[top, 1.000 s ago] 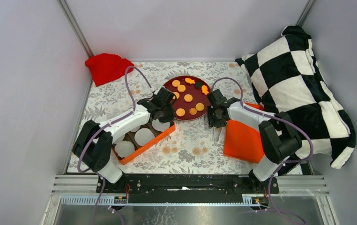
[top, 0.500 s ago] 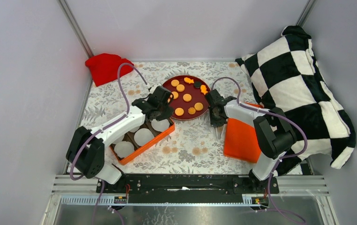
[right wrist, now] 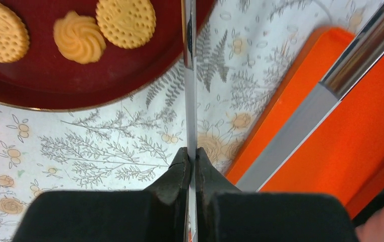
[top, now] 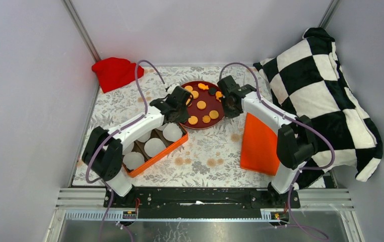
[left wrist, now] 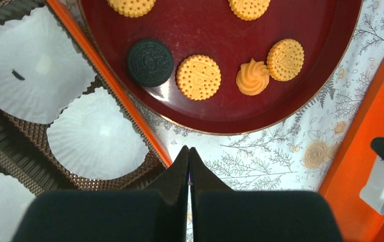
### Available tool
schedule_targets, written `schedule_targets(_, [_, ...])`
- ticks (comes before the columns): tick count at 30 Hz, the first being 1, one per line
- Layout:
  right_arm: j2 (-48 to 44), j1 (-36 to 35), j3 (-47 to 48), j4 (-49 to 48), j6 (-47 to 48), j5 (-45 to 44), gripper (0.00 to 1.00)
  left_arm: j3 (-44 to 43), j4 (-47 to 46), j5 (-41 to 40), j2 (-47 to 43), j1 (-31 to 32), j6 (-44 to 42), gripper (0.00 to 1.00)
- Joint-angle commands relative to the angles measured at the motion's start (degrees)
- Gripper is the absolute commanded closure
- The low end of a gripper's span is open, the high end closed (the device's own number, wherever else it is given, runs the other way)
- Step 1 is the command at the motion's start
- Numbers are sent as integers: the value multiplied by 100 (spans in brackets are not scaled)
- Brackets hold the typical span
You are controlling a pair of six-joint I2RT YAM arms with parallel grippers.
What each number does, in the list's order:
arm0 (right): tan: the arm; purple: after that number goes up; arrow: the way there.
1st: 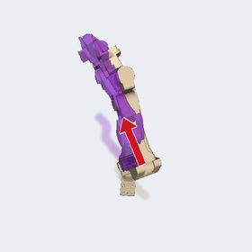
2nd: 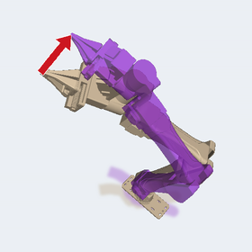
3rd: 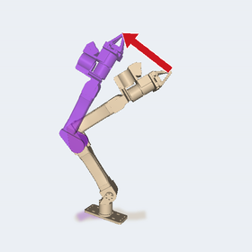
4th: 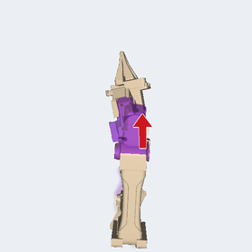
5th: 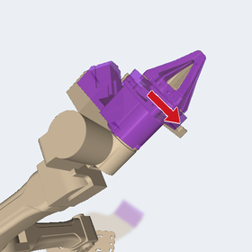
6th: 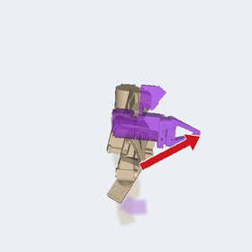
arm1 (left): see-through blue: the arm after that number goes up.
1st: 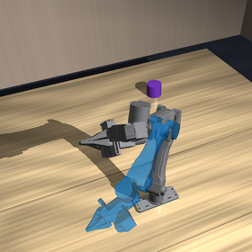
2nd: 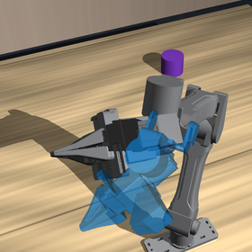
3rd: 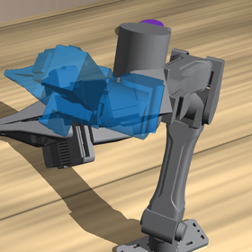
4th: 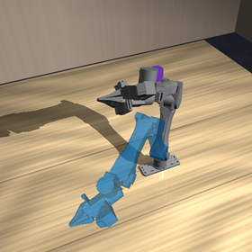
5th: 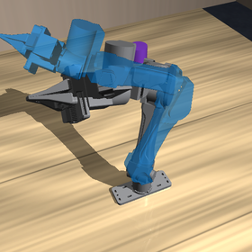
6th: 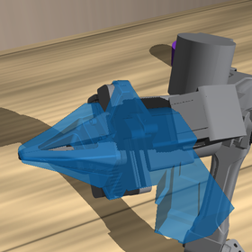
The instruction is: Pack the cookies
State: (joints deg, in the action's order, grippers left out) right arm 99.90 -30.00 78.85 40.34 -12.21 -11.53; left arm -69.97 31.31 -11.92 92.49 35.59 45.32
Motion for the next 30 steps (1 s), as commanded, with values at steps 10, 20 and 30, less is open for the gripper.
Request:
schedule_targets(10, [1826,1047,2725,1357,1007,-415,100,-833,-9,-228,667,5,-302,100])
schedule_targets(20, [2839,1944,3117,1238,1519,6,99,-913,-18,-225,792,-9,-331,100])
schedule_targets(30, [3047,2110,2486,896,1586,1014,100,-921,-6,-196,894,-69,-331,100])
